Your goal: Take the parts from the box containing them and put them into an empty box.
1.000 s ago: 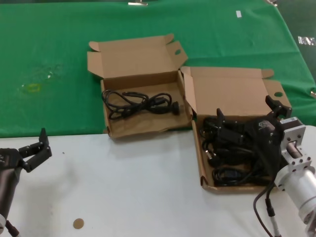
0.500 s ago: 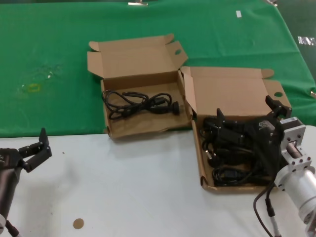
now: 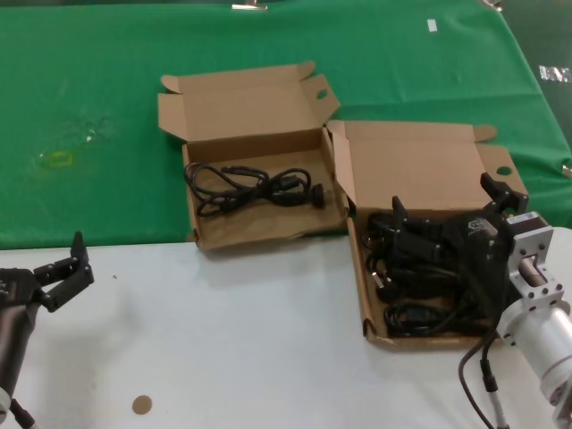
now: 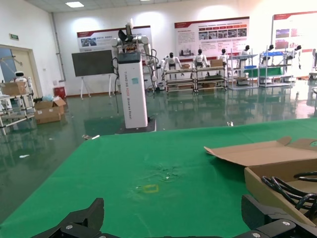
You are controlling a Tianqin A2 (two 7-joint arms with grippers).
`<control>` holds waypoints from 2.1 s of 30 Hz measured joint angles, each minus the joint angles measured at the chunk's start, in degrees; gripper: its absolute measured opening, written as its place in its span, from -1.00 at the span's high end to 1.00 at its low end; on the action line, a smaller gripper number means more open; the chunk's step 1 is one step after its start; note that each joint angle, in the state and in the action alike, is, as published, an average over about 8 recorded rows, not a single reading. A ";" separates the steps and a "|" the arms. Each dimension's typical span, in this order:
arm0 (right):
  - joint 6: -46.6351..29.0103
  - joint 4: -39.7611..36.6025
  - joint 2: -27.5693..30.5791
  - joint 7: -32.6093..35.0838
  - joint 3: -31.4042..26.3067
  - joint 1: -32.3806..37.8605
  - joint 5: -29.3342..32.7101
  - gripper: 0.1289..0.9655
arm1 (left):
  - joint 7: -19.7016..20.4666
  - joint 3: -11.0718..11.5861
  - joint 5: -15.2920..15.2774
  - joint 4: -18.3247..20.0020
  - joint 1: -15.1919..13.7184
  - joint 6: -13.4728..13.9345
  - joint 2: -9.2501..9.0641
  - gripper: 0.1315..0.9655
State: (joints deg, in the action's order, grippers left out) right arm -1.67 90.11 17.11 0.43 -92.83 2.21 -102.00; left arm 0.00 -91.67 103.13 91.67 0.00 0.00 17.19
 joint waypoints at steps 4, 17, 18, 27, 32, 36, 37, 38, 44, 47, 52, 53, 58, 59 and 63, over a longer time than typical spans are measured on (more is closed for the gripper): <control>0.00 0.00 0.00 0.00 0.00 0.00 0.00 -1.00 | 0.00 0.00 0.00 0.00 0.00 0.00 0.00 -1.00; 0.00 0.00 0.00 0.00 0.00 0.00 0.00 -1.00 | 0.00 0.00 0.00 0.00 0.00 0.00 0.00 -1.00; 0.00 0.00 0.00 0.00 0.00 0.00 0.00 -1.00 | 0.00 0.00 0.00 0.00 0.00 0.00 0.00 -1.00; 0.00 0.00 0.00 0.00 0.00 0.00 0.00 -1.00 | 0.00 0.00 0.00 0.00 0.00 0.00 0.00 -1.00; 0.00 0.00 0.00 0.00 0.00 0.00 0.00 -1.00 | 0.00 0.00 0.00 0.00 0.00 0.00 0.00 -1.00; 0.00 0.00 0.00 0.00 0.00 0.00 0.00 -1.00 | 0.00 0.00 0.00 0.00 0.00 0.00 0.00 -1.00; 0.00 0.00 0.00 0.00 0.00 0.00 0.00 -1.00 | 0.00 0.00 0.00 0.00 0.00 0.00 0.00 -1.00; 0.00 0.00 0.00 0.00 0.00 0.00 0.00 -1.00 | 0.00 0.00 0.00 0.00 0.00 0.00 0.00 -1.00; 0.00 0.00 0.00 0.00 0.00 0.00 0.00 -1.00 | 0.00 0.00 0.00 0.00 0.00 0.00 0.00 -1.00; 0.00 0.00 0.00 0.00 0.00 0.00 0.00 -1.00 | 0.00 0.00 0.00 0.00 0.00 0.00 0.00 -1.00; 0.00 0.00 0.00 0.00 0.00 0.00 0.00 -1.00 | 0.00 0.00 0.00 0.00 0.00 0.00 0.00 -1.00; 0.00 0.00 0.00 0.00 0.00 0.00 0.00 -1.00 | 0.00 0.00 0.00 0.00 0.00 0.00 0.00 -1.00; 0.00 0.00 0.00 0.00 0.00 0.00 0.00 -1.00 | 0.00 0.00 0.00 0.00 0.00 0.00 0.00 -1.00; 0.00 0.00 0.00 0.00 0.00 0.00 0.00 -1.00 | 0.00 0.00 0.00 0.00 0.00 0.00 0.00 -1.00; 0.00 0.00 0.00 0.00 0.00 0.00 0.00 -1.00 | 0.00 0.00 0.00 0.00 0.00 0.00 0.00 -1.00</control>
State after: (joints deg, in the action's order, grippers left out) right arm -1.67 90.11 17.11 0.43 -92.83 2.21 -102.00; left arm 0.00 -91.67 103.13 91.67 0.00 0.00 17.19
